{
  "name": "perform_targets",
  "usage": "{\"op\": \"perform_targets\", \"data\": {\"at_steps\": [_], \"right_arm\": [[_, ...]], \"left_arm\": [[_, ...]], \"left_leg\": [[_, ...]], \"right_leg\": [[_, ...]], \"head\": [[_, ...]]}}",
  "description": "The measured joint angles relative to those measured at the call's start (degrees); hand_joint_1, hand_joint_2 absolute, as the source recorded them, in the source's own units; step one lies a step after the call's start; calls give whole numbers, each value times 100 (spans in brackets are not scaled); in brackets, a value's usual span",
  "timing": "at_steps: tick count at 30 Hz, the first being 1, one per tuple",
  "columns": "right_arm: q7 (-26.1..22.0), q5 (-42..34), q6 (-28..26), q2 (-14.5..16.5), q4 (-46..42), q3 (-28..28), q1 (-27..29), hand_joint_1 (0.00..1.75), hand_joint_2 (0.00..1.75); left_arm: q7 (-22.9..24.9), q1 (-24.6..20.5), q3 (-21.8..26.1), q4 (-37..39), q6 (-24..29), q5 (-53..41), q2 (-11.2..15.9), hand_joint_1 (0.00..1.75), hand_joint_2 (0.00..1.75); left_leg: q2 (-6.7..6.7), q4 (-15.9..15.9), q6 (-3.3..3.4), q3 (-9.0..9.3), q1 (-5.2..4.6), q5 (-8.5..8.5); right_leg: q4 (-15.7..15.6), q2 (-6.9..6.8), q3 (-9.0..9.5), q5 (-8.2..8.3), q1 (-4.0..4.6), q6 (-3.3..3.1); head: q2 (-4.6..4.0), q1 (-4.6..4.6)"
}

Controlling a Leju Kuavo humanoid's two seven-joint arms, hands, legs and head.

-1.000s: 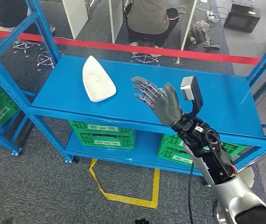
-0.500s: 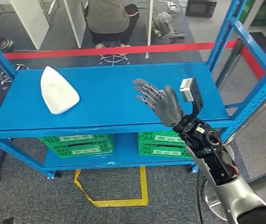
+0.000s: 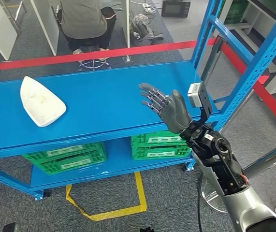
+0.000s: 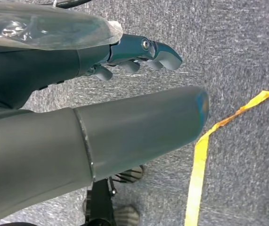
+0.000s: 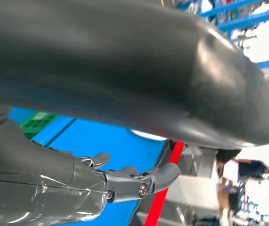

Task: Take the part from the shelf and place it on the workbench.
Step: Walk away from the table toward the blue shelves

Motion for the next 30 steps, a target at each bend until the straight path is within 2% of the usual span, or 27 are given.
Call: {"op": "perform_targets", "data": {"at_steps": [1, 2, 3, 5, 6, 7, 8, 11, 12, 18, 22, 30], "right_arm": [[5, 1, -15, 0, 0, 1, 6, 0, 0], [8, 3, -24, 0, 0, 1, 8, 0, 0], [9, 8, -33, 0, 0, 1, 7, 0, 0], [8, 30, -42, 0, -1, 3, -5, 0, 0], [6, 50, -45, 0, 0, 4, -14, 0, 0], [4, 67, -46, 0, 1, 5, -20, 0, 0], [1, 83, -45, 1, 2, 8, -25, 0, 0], [-7, 93, -36, 1, 7, 22, -35, 0, 0], [-8, 98, -34, 0, 8, 24, -39, 0, 0], [-10, 107, -27, 0, 13, 47, -42, 0, 0], [-19, 107, -30, 0, 18, 48, -41, 0, 0], [-91, 426, -287, -1, 155, -4, -40, 0, 0]], "left_arm": [[1, 12, 0, 0, 0, -1, -1, 0, 0], [2, 20, 0, 0, 0, -1, -2, 0, 0], [3, 24, 0, 0, 0, -2, -4, 0, 0], [3, 23, 0, 0, 0, 1, -10, 0, 0], [3, 23, 0, 0, 0, 2, -11, 0, 0], [4, 24, 0, 0, 0, 3, -11, 0, 0], [5, 26, 0, 0, 0, 4, -7, 0, 0], [7, 37, 0, 0, 0, 12, -2, 0, 0], [6, 40, 0, 0, 1, 16, -3, 0, 0], [5, 48, 0, 0, 2, 22, -1, 0, 0], [5, 57, 0, 0, 2, 22, -1, 0, 0], [5, 70, 0, 0, 2, 51, -1, 0, 0]], "left_leg": [[35, 2, 0, 5, 0, -6], [60, 3, -5, 14, 0, -13], [79, 4, -16, 32, 1, -24], [99, 7, -53, 67, -9, -50], [105, 10, -77, 71, -19, -58], [110, 10, -102, 68, -28, -60], [111, 17, -100, 60, -44, -66], [118, 3, -23, 68, -57, -67], [121, -17, -19, 76, -55, -57], [119, -97, -97, 108, -52, -15], [119, -107, -158, 111, -48, -11], [118, -105, -167, 111, -62, -14]], "right_leg": [[170, -18, -74, -17, -14, 9], [98, -24, -30, 82, -23, 10], [-213, -30, 134, 276, -28, 4], [-1064, -60, 567, 623, -17, -30], [-1361, -71, 713, 702, -5, -50], [-1509, -75, 780, 711, 10, -70], [-1547, -70, 793, 694, 15, -79], [-1568, -51, 795, 701, -1, -84], [-1568, -48, 796, 701, 1, -87], [-1567, -49, 792, 693, 12, -141], [-1565, -49, 791, 691, 15, -151], [-1576, -50, 801, 695, 8, -151]], "head": [[0, 21], [0, 43], [0, 70], [0, 112], [0, 122], [0, 118], [0, 106], [0, 40], [0, 14], [0, -111], [0, -126], [0, -127]]}}
